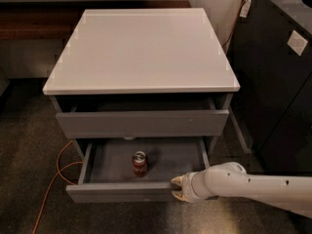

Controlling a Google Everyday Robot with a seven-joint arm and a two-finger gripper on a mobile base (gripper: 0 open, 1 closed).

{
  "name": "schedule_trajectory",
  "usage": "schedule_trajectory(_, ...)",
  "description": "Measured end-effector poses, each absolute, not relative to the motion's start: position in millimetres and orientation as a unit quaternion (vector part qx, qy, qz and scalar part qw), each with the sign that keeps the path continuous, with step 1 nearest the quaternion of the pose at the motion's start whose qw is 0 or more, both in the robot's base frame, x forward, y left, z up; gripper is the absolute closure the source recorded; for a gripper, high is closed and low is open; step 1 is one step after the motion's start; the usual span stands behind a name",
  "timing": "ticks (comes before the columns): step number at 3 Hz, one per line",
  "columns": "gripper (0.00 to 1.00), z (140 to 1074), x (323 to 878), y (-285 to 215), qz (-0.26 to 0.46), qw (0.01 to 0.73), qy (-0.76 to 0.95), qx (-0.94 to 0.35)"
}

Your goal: Pick coke can from middle drawer and place on counter

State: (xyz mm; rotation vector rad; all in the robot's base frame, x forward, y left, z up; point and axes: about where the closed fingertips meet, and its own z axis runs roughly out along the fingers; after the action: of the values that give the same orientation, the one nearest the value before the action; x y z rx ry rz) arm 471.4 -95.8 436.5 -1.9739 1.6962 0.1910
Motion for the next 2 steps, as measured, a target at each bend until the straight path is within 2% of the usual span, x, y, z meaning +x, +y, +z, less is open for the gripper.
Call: schedule_trajectory(2,1.0,438.0,465.0,-93.4,0.074,0.265,0.625,-0.731)
